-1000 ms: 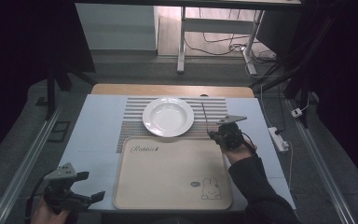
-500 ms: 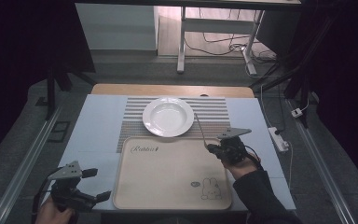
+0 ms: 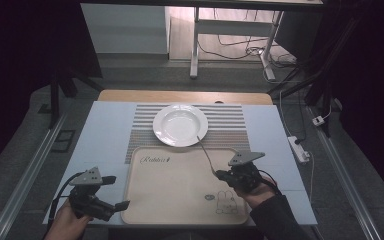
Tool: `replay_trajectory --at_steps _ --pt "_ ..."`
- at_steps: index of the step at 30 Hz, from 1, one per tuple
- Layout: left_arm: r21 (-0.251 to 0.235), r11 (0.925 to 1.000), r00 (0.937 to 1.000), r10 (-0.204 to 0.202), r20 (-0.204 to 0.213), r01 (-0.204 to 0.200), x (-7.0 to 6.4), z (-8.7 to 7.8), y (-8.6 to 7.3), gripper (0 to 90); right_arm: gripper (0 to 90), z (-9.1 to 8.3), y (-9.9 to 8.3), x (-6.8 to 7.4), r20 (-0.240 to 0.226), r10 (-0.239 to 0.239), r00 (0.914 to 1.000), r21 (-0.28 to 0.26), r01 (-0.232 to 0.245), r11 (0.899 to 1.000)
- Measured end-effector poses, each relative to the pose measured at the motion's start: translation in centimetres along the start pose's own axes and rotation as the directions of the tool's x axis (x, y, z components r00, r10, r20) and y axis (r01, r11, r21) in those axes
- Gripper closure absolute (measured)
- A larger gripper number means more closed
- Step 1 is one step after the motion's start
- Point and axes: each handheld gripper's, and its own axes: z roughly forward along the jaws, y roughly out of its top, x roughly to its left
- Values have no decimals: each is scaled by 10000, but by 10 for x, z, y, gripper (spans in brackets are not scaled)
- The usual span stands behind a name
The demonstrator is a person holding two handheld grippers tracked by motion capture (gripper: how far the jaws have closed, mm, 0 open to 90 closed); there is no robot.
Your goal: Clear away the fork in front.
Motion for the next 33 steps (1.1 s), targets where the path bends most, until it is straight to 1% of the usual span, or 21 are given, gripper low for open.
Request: replay_trajectory --at_steps 1,2,3,4,6,7,8,9,10,11,12,13,14,15,18,19,22,23,26,30,33 --pt "-24 10000 10000 -7 16 7 1 1 1 0 891 -1 -1 5 -137 -116 9998 15 116 9999" --pt "-36 10000 10000 -25 61 26 1 3 3 0 891 -1 -1 5 -137 -116 9998 15 116 9999" --pt "-24 10000 10000 5 93 -5 2 5 5 0 891 -2 -2 9 -332 -195 9993 -2 195 9998" --pt "-13 10000 9999 68 92 -68 2 6 7 0 891 -2 -2 9 -332 -195 9993 -2 195 9998" --pt "25 9998 9997 189 127 -189 3 9 12 0 891 -3 -2 13 -482 -208 9986 -34 206 9998" --pt "57 9994 9993 332 187 -333 4 13 17 0 891 -4 -3 17 -621 -300 9976 -26 299 9995" --pt "57 9994 9993 332 187 -333 4 13 17 0 891 -4 -3 17 -621 -300 9976 -26 299 9995" --pt "155 9987 9987 481 140 -483 5 17 22 0 891 -5 -4 20 -800 -358 9962 0 359 9994" --pt "155 9987 9987 481 140 -483 5 17 22 0 891 -5 -4 20 -800 -358 9962 0 359 9994" --pt "199 9984 9986 532 -25 -532 5 19 24 0 891 -5 -4 25 -957 -457 9944 -15 458 9989" --pt "264 9982 9985 537 -110 -534 5 20 26 0 891 -5 -4 25 -957 -457 9944 -15 458 9989" --pt "310 9980 9985 545 -67 -543 6 22 28 0 891 -6 -4 29 -1099 -608 9921 -46 606 9981" --pt "317 9979 9984 559 -29 -558 6 24 30 0 891 -6 -4 29 -1099 -608 9921 -46 606 9981" --pt "356 9977 9983 580 -14 -579 6 26 31 0 891 -7 -4 32 -1274 -705 9893 -86 700 9975" --pt "495 9957 9969 784 -49 -781 7 32 36 0 891 -7 -5 36 -1456 -790 9862 -126 780 9969" --pt "523 9953 9966 820 20 -820 8 34 38 0 891 -8 -5 39 -1603 -875 9832 -113 868 9962" --pt "528 9938 9951 973 202 -982 9 40 43 0 891 -8 -6 41 -1731 -943 9804 -125 936 9955" --pt "510 9933 9942 1026 317 -1041 10 41 45 0 891 -9 -7 43 -1840 -1046 9773 -139 1038 9945" --pt "532 9908 9913 1220 501 -1247 10 46 50 0 891 -10 -7 45 -1951 -1112 9744 -148 1105 9938" --pt "617 9837 9822 1629 933 -1690 10 53 56 0 891 -11 -8 48 -2123 -1251 9692 -123 1253 9920" --pt "672 9789 9768 1854 1072 -1932 9 59 61 0 891 -13 -8 51 -2289 -1243 9655 -120 1249 9921"
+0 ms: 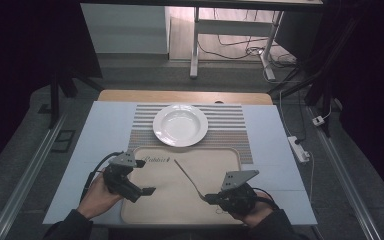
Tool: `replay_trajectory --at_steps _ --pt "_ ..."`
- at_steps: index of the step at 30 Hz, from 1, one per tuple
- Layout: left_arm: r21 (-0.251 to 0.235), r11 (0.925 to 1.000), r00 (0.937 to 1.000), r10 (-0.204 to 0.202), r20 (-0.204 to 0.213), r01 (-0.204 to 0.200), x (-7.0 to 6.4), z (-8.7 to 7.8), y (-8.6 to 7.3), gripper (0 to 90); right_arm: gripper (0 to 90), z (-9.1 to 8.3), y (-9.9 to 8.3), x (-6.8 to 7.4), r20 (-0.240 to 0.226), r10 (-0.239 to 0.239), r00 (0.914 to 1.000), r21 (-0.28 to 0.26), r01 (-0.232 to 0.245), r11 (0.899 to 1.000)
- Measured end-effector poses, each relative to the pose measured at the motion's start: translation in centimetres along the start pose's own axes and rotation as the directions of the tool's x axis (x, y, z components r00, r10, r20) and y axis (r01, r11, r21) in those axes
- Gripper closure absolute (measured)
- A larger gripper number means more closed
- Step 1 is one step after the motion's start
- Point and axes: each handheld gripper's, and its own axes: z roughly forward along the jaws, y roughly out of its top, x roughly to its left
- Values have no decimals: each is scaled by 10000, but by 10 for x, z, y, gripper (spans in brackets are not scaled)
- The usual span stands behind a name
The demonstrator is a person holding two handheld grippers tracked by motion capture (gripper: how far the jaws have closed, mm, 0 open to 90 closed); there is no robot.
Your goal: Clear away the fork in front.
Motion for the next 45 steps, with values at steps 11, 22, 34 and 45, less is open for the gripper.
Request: replay_trajectory --at_steps 11,22,34,45 --pt "652 9891 9909 1296 373 -1318 -1 25 24 0 891 -1 2 4 -735 -280 9969 27 282 9996" --pt "1034 9729 9734 1941 1219 -2070 -1 47 41 0 891 2 6 4 -982 -505 9939 175 524 9985" --pt "1526 9363 9350 2804 2170 -3162 -1 64 54 0 891 7 11 6 -1259 -754 9892 298 797 9964" --pt "1899 8927 8961 3530 2690 -4087 0 73 55 288 891 8 13 8 -1436 -955 9850 304 1009 9944"
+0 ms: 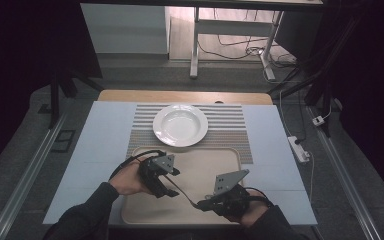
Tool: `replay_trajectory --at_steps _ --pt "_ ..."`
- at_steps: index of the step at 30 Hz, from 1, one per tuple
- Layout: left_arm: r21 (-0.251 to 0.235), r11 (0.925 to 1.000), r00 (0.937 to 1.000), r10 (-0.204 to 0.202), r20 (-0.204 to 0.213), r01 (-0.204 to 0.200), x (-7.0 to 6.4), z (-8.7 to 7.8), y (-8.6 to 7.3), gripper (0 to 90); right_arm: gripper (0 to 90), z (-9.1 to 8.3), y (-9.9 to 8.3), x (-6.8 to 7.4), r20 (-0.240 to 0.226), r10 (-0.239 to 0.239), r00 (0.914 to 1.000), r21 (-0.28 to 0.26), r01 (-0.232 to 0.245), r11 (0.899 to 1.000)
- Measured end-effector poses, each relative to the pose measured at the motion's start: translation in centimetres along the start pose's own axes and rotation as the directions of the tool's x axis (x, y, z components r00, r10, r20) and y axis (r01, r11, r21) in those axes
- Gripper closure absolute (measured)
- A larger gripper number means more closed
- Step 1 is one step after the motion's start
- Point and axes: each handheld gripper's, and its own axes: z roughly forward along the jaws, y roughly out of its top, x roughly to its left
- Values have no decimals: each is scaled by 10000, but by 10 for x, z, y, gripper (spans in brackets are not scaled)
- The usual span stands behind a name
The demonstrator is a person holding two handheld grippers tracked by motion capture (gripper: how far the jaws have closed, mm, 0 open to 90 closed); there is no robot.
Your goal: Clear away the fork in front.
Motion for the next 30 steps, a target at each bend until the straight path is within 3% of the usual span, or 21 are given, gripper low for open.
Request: replay_trajectory --at_steps 5,9,15,20,23,30 --pt "285 9980 9979 552 332 -561 1 0 0 446 891 0 1 0 -54 -68 10000 13 68 10000" --pt "427 9929 9934 1091 366 -1106 -2 -1 2 571 891 1 1 0 -154 -131 9998 68 132 9999" --pt "560 9834 9836 1691 629 -1727 -2 0 2 669 891 2 2 2 -346 -202 9992 116 206 9997" --pt "429 9690 9682 2402 694 -2435 -3 1 0 714 890 2 2 1 -433 -231 9988 182 239 9995" --pt "457 9544 9532 2906 832 -2950 -4 2 -1 740 891 3 2 2 -518 -286 9982 211 297 9993" --pt "445 9283 9232 3606 1328 -3690 -5 3 -2 791 889 5 2 2 -745 -477 9961 288 500 9983"
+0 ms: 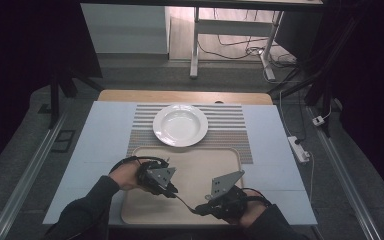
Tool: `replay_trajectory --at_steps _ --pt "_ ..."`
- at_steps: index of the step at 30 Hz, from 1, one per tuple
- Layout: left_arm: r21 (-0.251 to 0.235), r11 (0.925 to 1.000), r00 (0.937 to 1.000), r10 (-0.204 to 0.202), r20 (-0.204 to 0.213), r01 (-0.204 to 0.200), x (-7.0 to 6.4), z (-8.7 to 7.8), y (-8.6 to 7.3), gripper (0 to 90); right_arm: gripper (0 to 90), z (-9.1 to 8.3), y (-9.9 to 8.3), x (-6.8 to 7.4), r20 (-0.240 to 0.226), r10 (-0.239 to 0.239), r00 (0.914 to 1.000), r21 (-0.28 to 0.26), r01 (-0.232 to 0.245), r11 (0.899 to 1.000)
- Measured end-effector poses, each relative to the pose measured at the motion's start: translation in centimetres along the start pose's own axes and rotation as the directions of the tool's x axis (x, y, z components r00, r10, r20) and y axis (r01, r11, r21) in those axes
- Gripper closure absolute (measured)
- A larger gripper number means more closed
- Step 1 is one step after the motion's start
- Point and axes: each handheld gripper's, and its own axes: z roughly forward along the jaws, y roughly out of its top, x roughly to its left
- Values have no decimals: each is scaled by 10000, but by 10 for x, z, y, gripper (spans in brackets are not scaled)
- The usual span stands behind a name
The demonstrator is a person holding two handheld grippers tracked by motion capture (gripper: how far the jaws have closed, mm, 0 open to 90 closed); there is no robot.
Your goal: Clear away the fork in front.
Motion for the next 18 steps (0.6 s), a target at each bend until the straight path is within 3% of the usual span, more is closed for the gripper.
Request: replay_trajectory --at_steps 5,9,11,12,13,14,17,18 --pt "161 9995 9974 247 674 -259 -4 1 2 857 832 -1 -3 -3 153 -39 9999 -62 40 10000" --pt "173 9996 9969 -248 741 235 -3 0 5 865 801 -7 -6 -10 250 370 9990 -502 -357 9981" --pt "267 9978 9958 -629 659 613 -3 -1 6 865 688 -11 -7 -13 669 565 9962 -750 -514 9959" --pt "267 9978 9958 -629 659 613 -3 -1 6 865 688 -11 -7 -13 669 565 9962 -750 -514 9959" --pt "284 9959 9940 -877 653 860 -3 -1 6 865 622 -14 -7 -14 1018 720 9922 -895 -630 9940" --pt "323 9924 9905 -1204 663 1185 -3 -2 6 865 622 -14 -7 -14 1018 720 9922 -895 -630 9940" --pt "350 9744 9728 -2240 589 2223 -2 -5 5 865 509 -19 -9 -18 1652 947 9817 -1088 -773 9910" --pt "348 9691 9681 -2456 495 2441 -2 -6 5 865 509 -19 -9 -18 1652 947 9817 -1088 -773 9910"
